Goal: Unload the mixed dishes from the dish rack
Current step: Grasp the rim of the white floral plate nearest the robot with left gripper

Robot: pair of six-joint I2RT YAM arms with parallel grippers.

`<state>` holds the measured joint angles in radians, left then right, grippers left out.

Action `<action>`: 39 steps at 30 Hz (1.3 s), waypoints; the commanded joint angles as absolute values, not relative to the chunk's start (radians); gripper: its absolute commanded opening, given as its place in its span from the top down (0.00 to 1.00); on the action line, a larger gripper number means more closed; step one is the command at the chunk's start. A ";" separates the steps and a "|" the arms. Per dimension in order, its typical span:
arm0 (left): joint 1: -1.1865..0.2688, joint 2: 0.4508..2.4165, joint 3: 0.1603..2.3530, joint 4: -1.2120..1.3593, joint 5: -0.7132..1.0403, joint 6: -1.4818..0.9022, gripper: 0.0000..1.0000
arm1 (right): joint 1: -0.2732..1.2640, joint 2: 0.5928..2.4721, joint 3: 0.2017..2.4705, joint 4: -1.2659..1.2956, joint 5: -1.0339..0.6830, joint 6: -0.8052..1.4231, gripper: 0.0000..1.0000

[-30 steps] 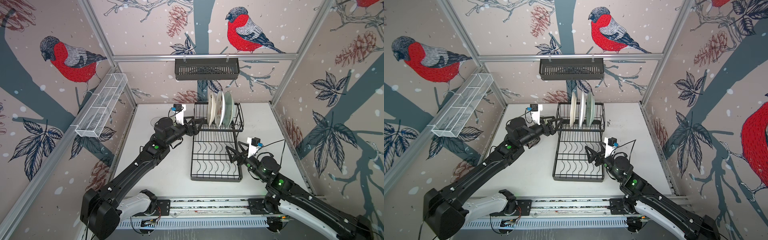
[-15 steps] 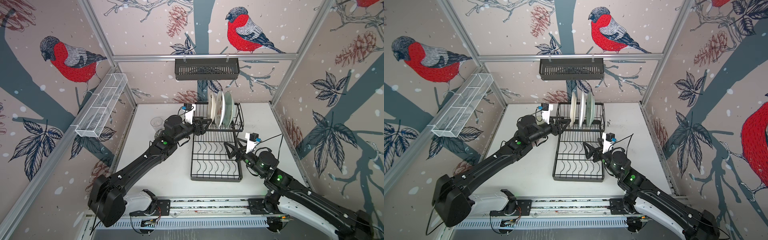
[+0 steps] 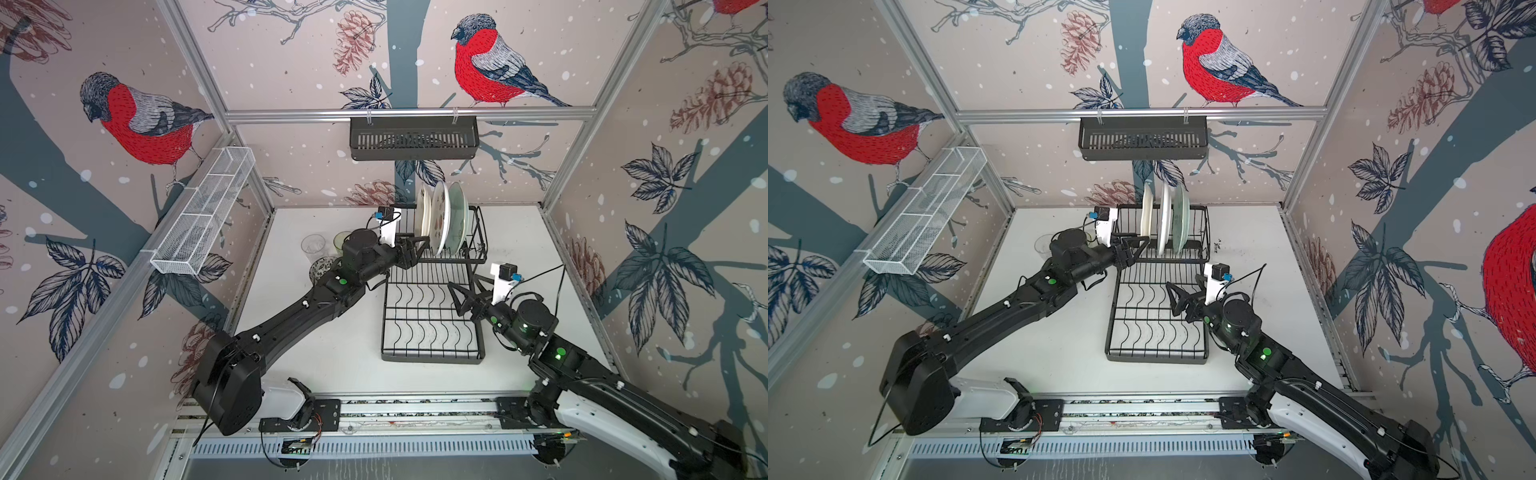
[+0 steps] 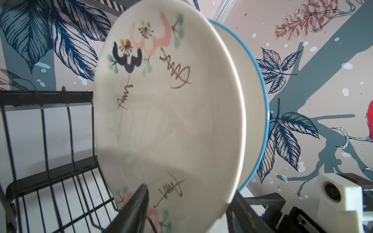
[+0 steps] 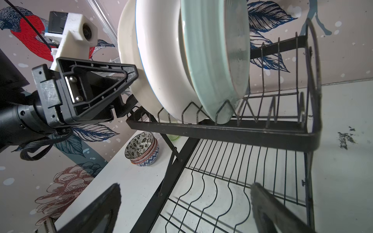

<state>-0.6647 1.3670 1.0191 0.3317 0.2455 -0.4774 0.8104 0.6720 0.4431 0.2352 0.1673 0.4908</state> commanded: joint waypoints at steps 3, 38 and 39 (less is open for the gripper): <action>-0.698 1.383 1.050 0.340 0.098 -0.423 0.47 | 0.808 0.672 0.454 0.224 0.212 0.483 0.01; -0.789 1.541 1.253 0.173 -0.195 -0.328 0.82 | 0.800 0.602 0.423 0.160 0.244 0.512 0.01; -0.790 1.545 1.259 0.169 -0.198 -0.326 0.82 | 0.799 0.601 0.422 0.158 0.245 0.514 0.01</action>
<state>-0.7891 1.5372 1.2392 0.1638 -0.2142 -0.3431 0.8017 0.6060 0.4244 0.1570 0.2279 0.5018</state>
